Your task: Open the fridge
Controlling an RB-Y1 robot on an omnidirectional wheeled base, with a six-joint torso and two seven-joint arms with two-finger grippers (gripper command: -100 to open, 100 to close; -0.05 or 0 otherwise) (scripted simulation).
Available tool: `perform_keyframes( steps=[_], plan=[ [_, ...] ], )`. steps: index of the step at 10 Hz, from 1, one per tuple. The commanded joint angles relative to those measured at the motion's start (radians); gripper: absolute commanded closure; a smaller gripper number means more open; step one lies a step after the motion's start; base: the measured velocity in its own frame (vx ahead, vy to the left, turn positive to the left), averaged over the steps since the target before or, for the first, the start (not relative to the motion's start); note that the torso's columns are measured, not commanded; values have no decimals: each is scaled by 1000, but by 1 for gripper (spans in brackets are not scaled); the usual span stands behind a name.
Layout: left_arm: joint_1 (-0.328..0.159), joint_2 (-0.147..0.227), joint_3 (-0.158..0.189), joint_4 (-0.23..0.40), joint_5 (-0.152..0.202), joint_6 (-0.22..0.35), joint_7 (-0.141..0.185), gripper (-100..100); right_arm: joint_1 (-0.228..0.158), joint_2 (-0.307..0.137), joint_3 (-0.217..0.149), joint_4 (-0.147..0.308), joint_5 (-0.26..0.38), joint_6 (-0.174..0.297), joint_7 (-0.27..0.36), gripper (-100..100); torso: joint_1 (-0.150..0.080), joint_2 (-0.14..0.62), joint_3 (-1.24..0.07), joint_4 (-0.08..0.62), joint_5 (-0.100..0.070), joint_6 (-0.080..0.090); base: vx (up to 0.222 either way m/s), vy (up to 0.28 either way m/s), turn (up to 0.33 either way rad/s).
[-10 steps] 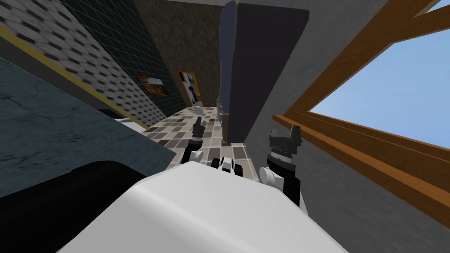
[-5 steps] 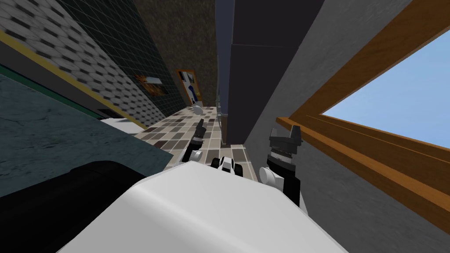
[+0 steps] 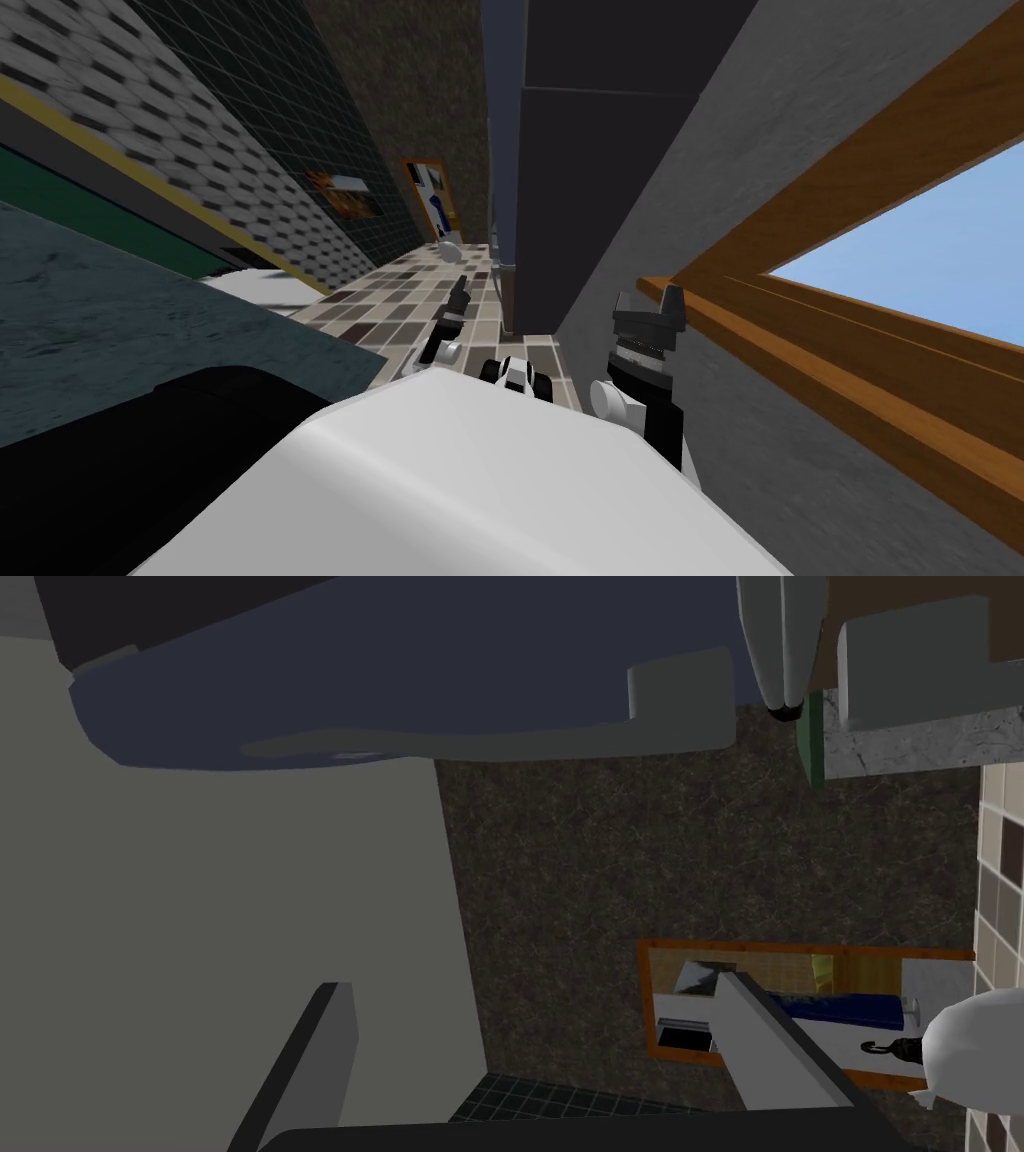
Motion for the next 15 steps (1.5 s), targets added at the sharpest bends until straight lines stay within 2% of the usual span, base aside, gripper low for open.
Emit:
perform_keyframes(
  steps=[1,6,9,12,15],
  plan=[
    [-20,3,11,49,5,8,3,-100,0,0,0,0,0,0,0,0,1,1,0,0,0,0,105,-38,15],
    [-64,23,41,172,17,29,11,-100,0,0,0,0,0,0,0,0,1,-1,-1,0,0,0,147,-50,29],
    [-87,22,57,237,24,40,15,-100,0,0,0,0,0,0,0,0,3,2,1,0,1,0,188,-42,27],
    [-112,-5,74,306,31,52,20,-100,0,0,0,0,0,0,0,0,0,3,2,1,0,0,154,-64,29],
    [-128,-57,85,351,36,59,22,-100,0,0,0,0,0,0,0,0,3,3,2,1,1,0,110,-33,18]
  ],
)
